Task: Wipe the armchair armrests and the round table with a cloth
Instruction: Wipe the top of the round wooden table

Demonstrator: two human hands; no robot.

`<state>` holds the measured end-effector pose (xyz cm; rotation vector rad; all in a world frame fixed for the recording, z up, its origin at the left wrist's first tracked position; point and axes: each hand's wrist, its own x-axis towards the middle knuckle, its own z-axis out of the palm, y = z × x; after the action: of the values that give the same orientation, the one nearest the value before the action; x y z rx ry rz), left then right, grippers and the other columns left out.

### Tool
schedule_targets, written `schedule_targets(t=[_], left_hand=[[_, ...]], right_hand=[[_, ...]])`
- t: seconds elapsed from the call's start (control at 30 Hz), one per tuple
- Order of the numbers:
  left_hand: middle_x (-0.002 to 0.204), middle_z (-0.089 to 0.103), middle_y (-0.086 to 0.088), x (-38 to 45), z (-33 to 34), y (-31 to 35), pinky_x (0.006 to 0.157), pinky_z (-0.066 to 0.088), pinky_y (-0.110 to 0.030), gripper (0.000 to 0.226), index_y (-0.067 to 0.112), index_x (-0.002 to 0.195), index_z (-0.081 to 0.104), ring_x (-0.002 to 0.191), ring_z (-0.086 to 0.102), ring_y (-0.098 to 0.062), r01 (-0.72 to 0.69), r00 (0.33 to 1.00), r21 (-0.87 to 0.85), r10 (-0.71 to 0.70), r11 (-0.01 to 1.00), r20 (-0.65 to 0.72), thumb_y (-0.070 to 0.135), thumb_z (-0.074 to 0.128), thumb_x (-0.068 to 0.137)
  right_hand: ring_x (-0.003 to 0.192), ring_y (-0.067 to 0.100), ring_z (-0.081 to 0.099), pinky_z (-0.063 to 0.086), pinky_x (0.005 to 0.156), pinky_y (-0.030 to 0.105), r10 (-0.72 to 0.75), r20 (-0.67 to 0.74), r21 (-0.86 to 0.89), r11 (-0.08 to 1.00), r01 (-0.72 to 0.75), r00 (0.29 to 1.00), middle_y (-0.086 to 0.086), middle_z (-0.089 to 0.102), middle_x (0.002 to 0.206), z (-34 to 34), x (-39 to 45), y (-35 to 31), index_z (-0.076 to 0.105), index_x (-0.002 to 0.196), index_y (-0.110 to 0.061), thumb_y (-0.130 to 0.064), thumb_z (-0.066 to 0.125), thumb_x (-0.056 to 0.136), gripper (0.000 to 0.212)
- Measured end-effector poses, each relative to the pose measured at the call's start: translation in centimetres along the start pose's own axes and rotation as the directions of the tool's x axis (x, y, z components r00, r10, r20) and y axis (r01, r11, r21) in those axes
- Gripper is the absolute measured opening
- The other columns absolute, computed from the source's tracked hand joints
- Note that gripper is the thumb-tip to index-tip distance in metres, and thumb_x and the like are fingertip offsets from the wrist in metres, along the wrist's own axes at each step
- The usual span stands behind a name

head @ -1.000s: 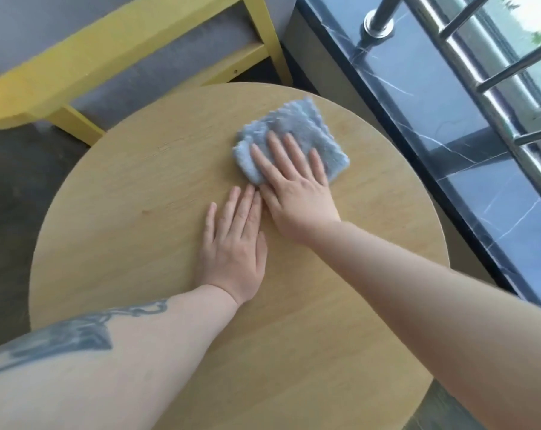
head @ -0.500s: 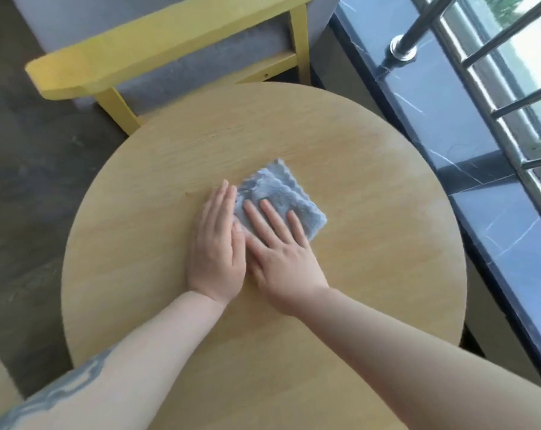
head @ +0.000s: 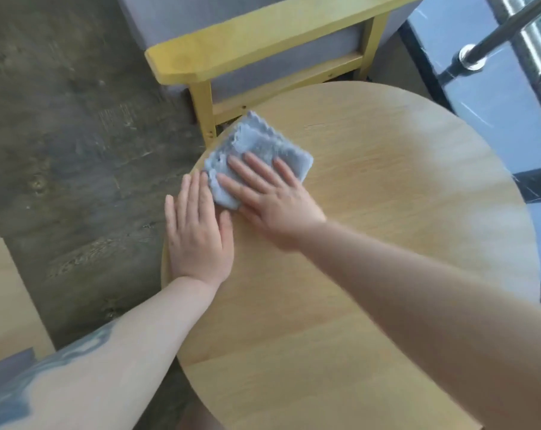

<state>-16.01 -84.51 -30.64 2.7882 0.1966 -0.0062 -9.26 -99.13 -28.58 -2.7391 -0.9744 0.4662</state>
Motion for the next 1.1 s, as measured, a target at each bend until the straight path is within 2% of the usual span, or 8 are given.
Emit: schedule_targets(t=[0.2, 0.43, 0.57, 0.7, 0.87, 0.93, 1.03, 1.1], left_hand=[[0.157, 0.021, -0.009, -0.1, 0.3, -0.4, 0.120, 0.009, -0.041, 0.054, 0.008, 0.149, 0.027, 0.147, 0.014, -0.020, -0.020, 1.000, -0.030, 0.020, 0.999, 0.008, 0.028, 0.030, 0.099], [0.152, 0.034, -0.011, 0.2, 0.0, -0.6, 0.120, 0.010, -0.040, 0.048, 0.004, 0.143, 0.038, 0.144, 0.023, -0.022, -0.037, 0.997, -0.250, 0.020, 0.968, -0.072, 0.012, 0.029, 0.096], [0.152, 0.034, -0.006, 0.3, -1.0, -0.7, 0.120, 0.008, -0.033, 0.050, 0.007, 0.144, 0.036, 0.143, 0.022, -0.010, 0.042, 0.997, -0.549, -0.070, 0.835, -0.031, 0.023, 0.027, 0.098], [0.158, 0.019, -0.001, 0.0, -2.3, -2.0, 0.120, 0.004, -0.033, 0.051, 0.014, 0.148, 0.030, 0.146, 0.010, -0.006, 0.034, 0.994, -0.534, 0.026, 0.845, 0.103, 0.025, 0.032, 0.098], [0.161, 0.005, -0.004, -6.5, -2.3, -2.0, 0.119, -0.002, -0.040, 0.061, 0.014, 0.153, 0.013, 0.148, -0.005, -0.020, -0.291, 0.912, -0.076, 0.300, 0.954, 0.280, 0.033, 0.028, 0.097], [0.161, 0.004, -0.003, -9.7, -1.8, -0.8, 0.119, -0.003, -0.041, 0.060, 0.017, 0.153, 0.013, 0.148, -0.006, -0.021, -0.432, 0.823, -0.104, 0.438, 0.896, 0.360, 0.035, 0.027, 0.098], [0.160, 0.009, -0.003, -12.9, -0.6, 0.9, 0.119, 0.003, -0.045, 0.058, 0.019, 0.152, 0.017, 0.148, 0.002, -0.023, -0.533, 0.772, -0.019, 0.495, 0.846, 0.399, 0.038, 0.022, 0.098], [0.159, 0.014, -0.004, -13.9, -0.1, 2.0, 0.118, 0.007, -0.047, 0.058, 0.018, 0.152, 0.020, 0.147, 0.007, -0.024, -0.460, 0.820, 0.023, 0.415, 0.888, 0.395, 0.038, 0.022, 0.097]], right_hand=[[0.147, 0.013, -0.012, -0.010, 0.118, 0.041, 0.754, -0.113, 0.216, 0.654, -0.725, 0.647, -0.008, -0.007, 0.161, -1.0, 1.6, 3.6, 0.000, 0.153, -0.037, -0.038, 0.022, 0.101, 0.056], [0.148, 0.012, -0.005, -0.004, 0.119, 0.040, 0.212, -0.024, 0.024, 0.977, -0.211, 0.977, -0.011, 0.002, 0.161, 0.1, -0.9, 0.1, 0.008, 0.152, -0.040, -0.041, 0.025, 0.101, 0.054], [0.146, 0.011, -0.014, -0.009, 0.118, 0.042, 0.794, -0.113, 0.279, 0.602, -0.748, 0.597, -0.011, -0.009, 0.161, 2.5, -2.0, -4.6, -0.001, 0.152, -0.039, -0.039, 0.026, 0.100, 0.058], [0.147, 0.013, -0.012, -0.010, 0.117, 0.041, 0.434, -0.103, 0.255, 0.881, -0.398, 0.895, -0.009, 0.003, 0.161, 6.2, -5.3, -15.9, 0.007, 0.154, -0.031, -0.036, 0.038, 0.098, 0.064], [0.148, 0.013, 0.009, 0.016, 0.115, 0.044, 0.317, -0.076, 0.098, 0.946, -0.309, 0.945, -0.009, 0.016, 0.159, 9.0, -18.1, -15.8, 0.024, 0.151, -0.034, -0.038, 0.044, 0.095, 0.059], [0.148, 0.011, 0.004, 0.017, 0.114, 0.047, 0.549, -0.125, 0.105, 0.835, -0.540, 0.826, -0.011, 0.009, 0.159, 9.3, -22.0, -12.8, 0.017, 0.152, -0.037, -0.040, 0.036, 0.096, 0.059], [0.145, 0.007, -0.016, -0.003, 0.118, 0.043, 0.981, -0.067, 0.373, 0.194, -0.907, 0.182, -0.012, -0.008, 0.158, 8.2, -19.9, -10.6, 0.002, 0.152, -0.036, -0.039, 0.021, 0.094, 0.061], [0.147, 0.012, -0.012, -0.005, 0.118, 0.042, 0.962, -0.075, 0.372, 0.273, -0.887, 0.264, -0.007, -0.003, 0.160, 8.4, -18.4, -13.0, 0.006, 0.154, -0.033, -0.038, 0.026, 0.094, 0.063]])
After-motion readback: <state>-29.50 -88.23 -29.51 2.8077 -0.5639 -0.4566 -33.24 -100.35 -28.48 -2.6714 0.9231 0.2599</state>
